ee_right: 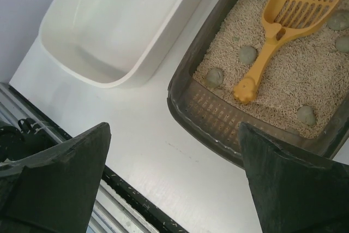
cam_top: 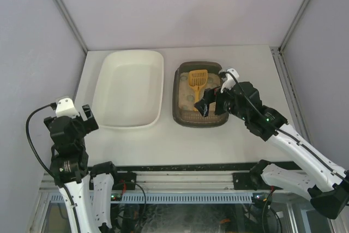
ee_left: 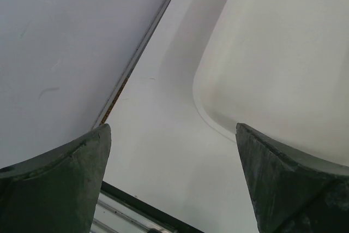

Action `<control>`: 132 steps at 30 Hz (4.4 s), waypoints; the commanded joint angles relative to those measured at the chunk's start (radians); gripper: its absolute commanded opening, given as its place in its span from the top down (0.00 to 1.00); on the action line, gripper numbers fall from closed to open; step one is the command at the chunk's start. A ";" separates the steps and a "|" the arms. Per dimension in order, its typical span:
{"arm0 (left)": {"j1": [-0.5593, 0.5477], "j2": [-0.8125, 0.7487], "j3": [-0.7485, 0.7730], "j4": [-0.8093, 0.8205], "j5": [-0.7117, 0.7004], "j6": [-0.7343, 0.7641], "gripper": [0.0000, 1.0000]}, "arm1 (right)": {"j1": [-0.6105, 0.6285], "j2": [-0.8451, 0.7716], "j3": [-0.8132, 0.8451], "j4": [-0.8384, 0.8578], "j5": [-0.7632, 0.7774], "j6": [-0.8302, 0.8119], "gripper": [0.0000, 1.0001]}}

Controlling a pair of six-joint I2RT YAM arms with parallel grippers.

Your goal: Clean the litter box

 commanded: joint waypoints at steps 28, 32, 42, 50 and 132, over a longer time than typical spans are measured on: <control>-0.246 0.799 0.538 0.219 0.515 -0.155 0.00 | -0.001 0.257 0.069 0.037 0.248 0.095 0.18; -0.279 0.978 0.676 0.266 0.697 -0.300 0.00 | -0.081 0.400 0.105 0.080 0.258 0.088 0.24; -0.325 1.080 0.737 0.327 0.817 -0.345 0.00 | -0.142 0.705 0.199 0.177 0.181 0.071 0.43; -0.326 1.036 0.707 0.196 0.823 -0.157 0.00 | -0.139 0.833 0.241 0.209 0.159 0.054 0.51; -0.676 1.641 1.046 0.203 1.062 -0.287 0.70 | -0.151 0.470 0.364 -0.210 -0.209 0.095 1.00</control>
